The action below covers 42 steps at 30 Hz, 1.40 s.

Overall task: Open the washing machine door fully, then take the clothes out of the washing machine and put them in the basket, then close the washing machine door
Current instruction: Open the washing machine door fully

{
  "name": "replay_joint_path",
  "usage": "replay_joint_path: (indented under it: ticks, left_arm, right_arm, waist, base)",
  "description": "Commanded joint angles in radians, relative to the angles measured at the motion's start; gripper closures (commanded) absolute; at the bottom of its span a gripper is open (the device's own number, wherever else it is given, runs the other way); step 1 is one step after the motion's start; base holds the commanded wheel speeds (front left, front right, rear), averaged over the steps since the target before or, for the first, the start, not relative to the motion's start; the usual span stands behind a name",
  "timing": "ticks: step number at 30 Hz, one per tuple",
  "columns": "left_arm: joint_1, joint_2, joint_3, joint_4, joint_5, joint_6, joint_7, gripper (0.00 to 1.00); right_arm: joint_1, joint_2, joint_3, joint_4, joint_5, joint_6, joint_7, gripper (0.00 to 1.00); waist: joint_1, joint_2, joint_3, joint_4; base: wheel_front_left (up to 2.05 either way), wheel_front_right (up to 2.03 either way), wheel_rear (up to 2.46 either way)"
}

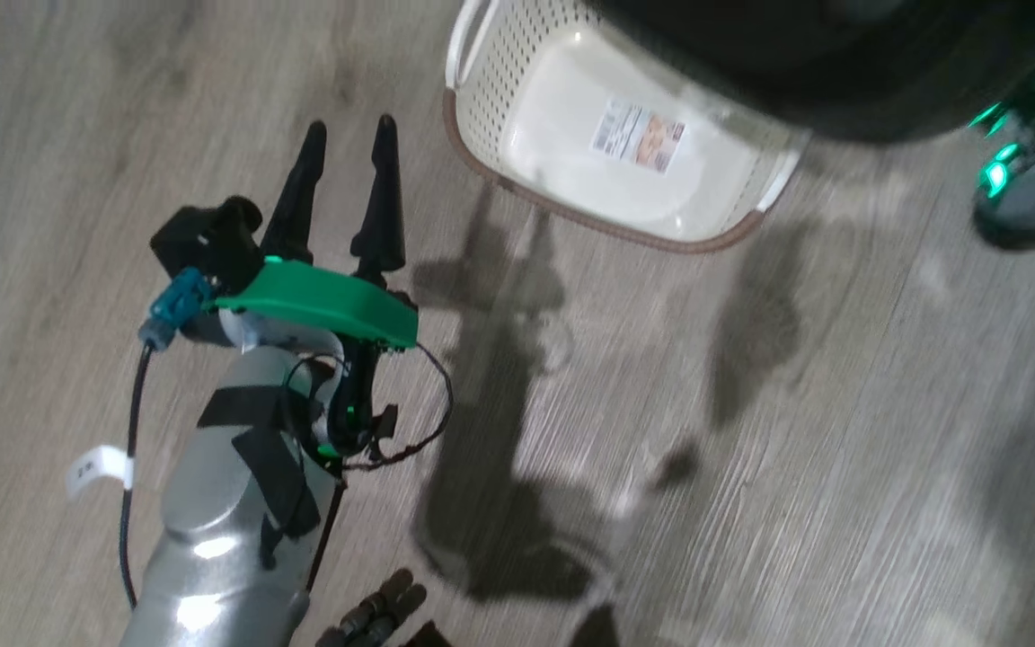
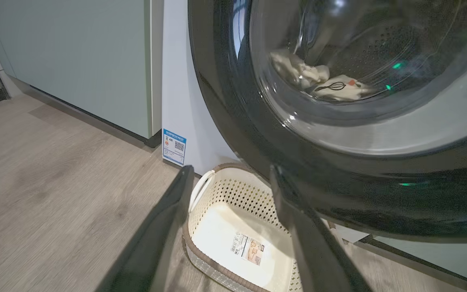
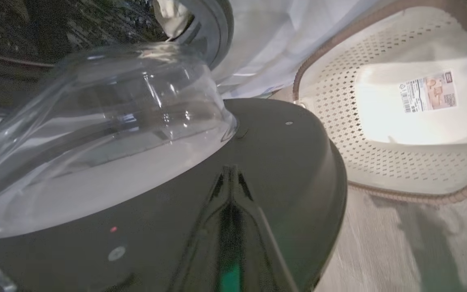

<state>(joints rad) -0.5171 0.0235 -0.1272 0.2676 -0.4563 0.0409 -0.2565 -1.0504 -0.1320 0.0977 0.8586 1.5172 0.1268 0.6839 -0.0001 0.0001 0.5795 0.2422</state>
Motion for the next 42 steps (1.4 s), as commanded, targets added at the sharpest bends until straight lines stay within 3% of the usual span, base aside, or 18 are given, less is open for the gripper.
replay_joint_path:
  ticks: [1,12,19,30,42]
  left_arm:
    - [0.019,0.027,0.041,-0.024,0.012,-0.004,-0.005,0.0]
    - [0.103,0.027,0.062,0.004,0.036,-0.014,-0.005,0.0]
    - [0.147,0.027,0.071,0.02,0.048,-0.018,-0.005,0.0]
    - [0.219,0.027,0.088,0.038,0.068,-0.025,-0.005,0.0]
    - [0.24,0.027,0.092,0.041,0.071,-0.027,-0.005,0.0]
  right_arm:
    - [0.02,0.041,0.021,-0.046,0.003,0.004,0.01,1.0]
    - [0.188,0.077,0.093,-0.046,0.043,0.004,0.011,1.0]
    - [0.252,0.081,0.142,-0.056,0.131,0.004,0.02,1.0]
    - [0.323,0.082,0.327,-0.091,0.297,0.004,-0.021,1.0]
    - [0.347,0.082,0.482,-0.114,0.412,0.004,-0.062,1.0]
  waist:
    - [0.0001,-0.0001,-0.037,0.002]
    - [0.0001,-0.0001,-0.192,0.011]
    - [0.0001,-0.0001,-0.275,0.018]
    - [0.0001,-0.0001,-0.39,0.023]
    - [0.0001,-0.0001,-0.43,0.034]
  base:
    - [0.0,0.0,0.0]
    - [0.0,0.0,0.0]
    - [0.0,0.0,0.0]
    - [0.0,0.0,0.0]
    - [0.0,0.0,0.0]
